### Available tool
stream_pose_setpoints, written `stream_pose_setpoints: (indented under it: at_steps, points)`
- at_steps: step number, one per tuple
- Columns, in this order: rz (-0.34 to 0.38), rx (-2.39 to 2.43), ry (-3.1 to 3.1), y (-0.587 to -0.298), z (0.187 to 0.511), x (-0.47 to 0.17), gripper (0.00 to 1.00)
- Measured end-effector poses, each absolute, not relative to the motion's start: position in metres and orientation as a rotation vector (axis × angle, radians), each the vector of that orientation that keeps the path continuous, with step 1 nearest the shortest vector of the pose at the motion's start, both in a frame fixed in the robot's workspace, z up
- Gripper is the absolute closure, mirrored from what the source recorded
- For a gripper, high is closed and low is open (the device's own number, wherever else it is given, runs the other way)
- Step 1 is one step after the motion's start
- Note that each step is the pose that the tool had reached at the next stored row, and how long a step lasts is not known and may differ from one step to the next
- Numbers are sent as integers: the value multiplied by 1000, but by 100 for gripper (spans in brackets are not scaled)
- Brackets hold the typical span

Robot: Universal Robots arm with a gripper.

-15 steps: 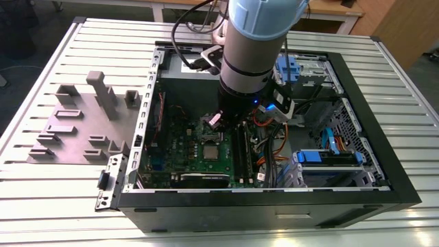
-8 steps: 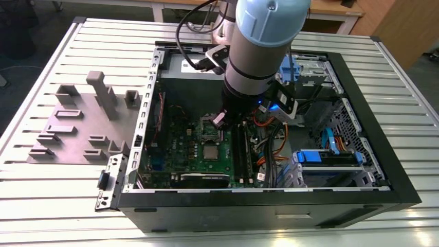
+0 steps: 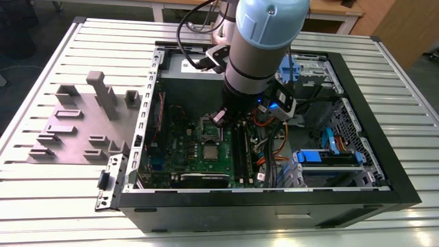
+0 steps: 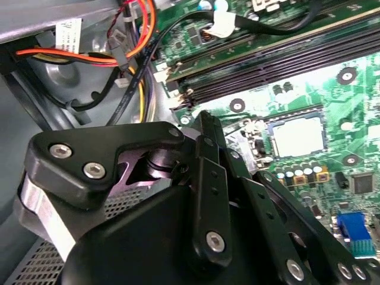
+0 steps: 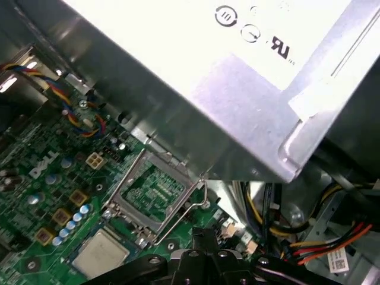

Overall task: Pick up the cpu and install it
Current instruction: 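Close the cpu cover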

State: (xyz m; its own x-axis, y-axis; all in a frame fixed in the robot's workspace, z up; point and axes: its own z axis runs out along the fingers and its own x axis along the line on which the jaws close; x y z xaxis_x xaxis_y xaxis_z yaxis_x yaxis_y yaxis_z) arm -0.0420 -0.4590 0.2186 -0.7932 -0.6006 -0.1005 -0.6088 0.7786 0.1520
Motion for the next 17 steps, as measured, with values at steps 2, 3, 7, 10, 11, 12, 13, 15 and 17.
stream_pose_setpoints:
  at_steps: [2,3,7,10,11,12,13,15,17]
  points:
    - [277,-993,2918,-457,217,-42,89]
    - [278,-993,2917,-455,216,-41,89]
    - [279,-989,2918,-451,212,-41,89]
    - [278,-955,2927,-450,210,-41,89]
    - [277,-946,2930,-450,209,-41,89]
    - [277,-938,2932,-450,209,-41,89]
    - [277,-934,2933,-450,209,-41,89]
    - [277,-931,2934,-449,209,-41,89]
    - [279,-930,2933,-449,209,-41,89]
